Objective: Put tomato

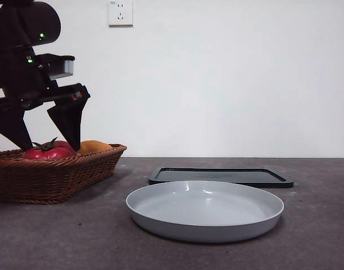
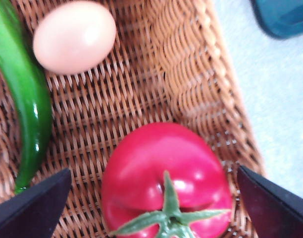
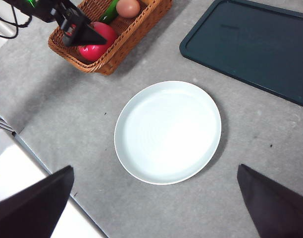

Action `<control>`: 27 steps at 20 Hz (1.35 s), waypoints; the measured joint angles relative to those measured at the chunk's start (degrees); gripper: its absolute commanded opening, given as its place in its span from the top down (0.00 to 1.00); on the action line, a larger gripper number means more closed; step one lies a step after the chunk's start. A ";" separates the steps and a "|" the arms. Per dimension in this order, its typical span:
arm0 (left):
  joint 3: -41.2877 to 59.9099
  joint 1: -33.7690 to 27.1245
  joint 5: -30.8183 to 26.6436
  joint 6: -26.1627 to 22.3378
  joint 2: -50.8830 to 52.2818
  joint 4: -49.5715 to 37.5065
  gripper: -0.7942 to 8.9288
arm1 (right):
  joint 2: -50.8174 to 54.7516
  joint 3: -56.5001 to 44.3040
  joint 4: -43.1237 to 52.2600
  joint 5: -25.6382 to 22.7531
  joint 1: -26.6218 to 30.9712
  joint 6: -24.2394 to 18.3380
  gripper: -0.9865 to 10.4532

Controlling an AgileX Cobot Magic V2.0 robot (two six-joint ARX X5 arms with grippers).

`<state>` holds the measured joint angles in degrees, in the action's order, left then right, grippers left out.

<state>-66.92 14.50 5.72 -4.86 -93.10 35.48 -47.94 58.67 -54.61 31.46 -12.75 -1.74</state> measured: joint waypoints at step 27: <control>-13.75 25.66 10.75 -1.29 -1.84 8.90 0.60 | 0.00 0.00 0.00 0.00 0.00 0.02 0.44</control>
<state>-80.66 40.16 16.47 -6.15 -94.94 44.38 -47.94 58.67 -54.61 31.46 -12.75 -1.72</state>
